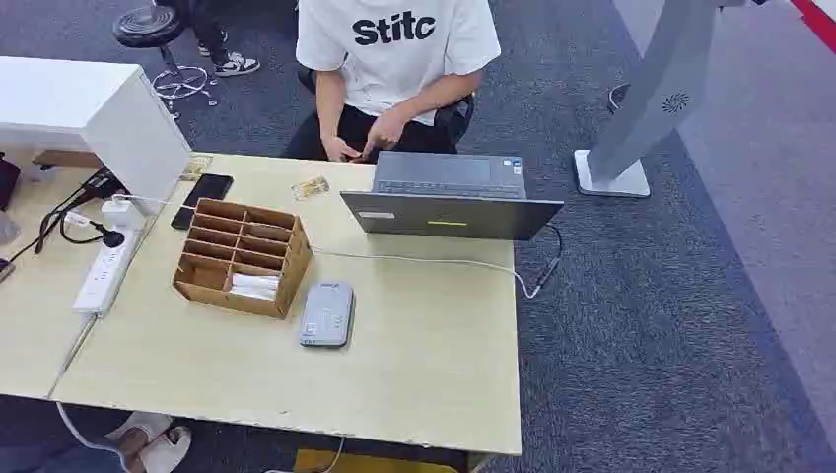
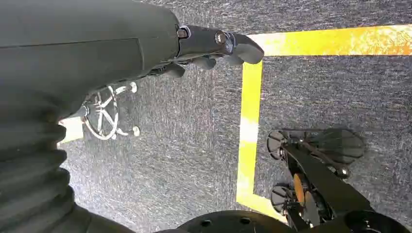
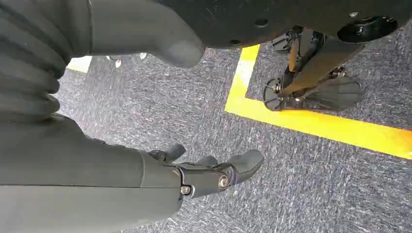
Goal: Pass the card to the sensor for recognition and then transmit it.
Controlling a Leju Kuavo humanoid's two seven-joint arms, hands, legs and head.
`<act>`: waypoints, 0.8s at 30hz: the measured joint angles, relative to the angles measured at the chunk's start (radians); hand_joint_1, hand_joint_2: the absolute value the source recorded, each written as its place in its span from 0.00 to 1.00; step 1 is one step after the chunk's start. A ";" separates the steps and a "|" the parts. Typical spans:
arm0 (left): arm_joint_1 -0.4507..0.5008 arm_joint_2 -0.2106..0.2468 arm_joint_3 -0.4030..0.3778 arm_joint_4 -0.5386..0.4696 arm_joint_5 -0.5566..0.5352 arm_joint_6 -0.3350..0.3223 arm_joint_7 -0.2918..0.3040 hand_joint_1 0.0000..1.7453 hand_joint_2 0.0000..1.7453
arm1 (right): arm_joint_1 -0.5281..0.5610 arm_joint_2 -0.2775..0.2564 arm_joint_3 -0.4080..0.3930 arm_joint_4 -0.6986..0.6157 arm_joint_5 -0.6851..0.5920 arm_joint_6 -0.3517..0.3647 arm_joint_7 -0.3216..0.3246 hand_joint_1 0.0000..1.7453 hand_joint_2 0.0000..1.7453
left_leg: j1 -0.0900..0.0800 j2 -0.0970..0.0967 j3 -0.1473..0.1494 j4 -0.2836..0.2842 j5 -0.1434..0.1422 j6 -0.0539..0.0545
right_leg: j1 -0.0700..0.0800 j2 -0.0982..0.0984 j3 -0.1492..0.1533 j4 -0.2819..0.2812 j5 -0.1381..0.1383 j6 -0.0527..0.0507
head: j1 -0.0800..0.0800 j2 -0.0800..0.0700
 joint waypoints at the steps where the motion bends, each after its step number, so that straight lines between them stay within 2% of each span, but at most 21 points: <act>1: 0.000 0.000 0.000 0.000 0.000 0.000 0.000 0.00 1.00 | 0.000 0.000 0.000 0.000 0.000 0.000 0.000 0.00 1.00 | 0.000 0.000 0.000 0.000 0.000 0.000 | 0.000 0.000 0.000 0.000 0.000 0.000 | 0.000 0.000; 9: -0.004 0.000 0.019 0.000 -0.013 0.004 -0.007 0.00 1.00 | -0.004 0.000 0.011 0.001 -0.013 -0.011 0.000 0.00 1.00 | 0.000 0.000 0.000 0.000 0.000 0.000 | 0.000 0.000 0.000 0.000 0.000 0.000 | 0.000 0.000; 15: -0.028 -0.010 0.137 0.000 -0.084 0.039 -0.053 0.00 1.00 | -0.032 0.000 0.060 0.018 -0.080 -0.081 0.002 0.00 1.00 | 0.000 0.000 0.000 0.000 0.000 0.000 | 0.000 0.000 0.000 0.000 0.000 0.000 | 0.000 0.000; 24: -0.068 -0.034 0.361 0.005 -0.201 0.104 -0.113 0.00 1.00 | -0.075 -0.006 0.128 0.060 -0.200 -0.211 0.015 0.00 1.00 | 0.000 0.000 0.000 0.000 0.000 0.000 | 0.000 0.000 0.000 0.000 0.000 0.000 | 0.000 0.000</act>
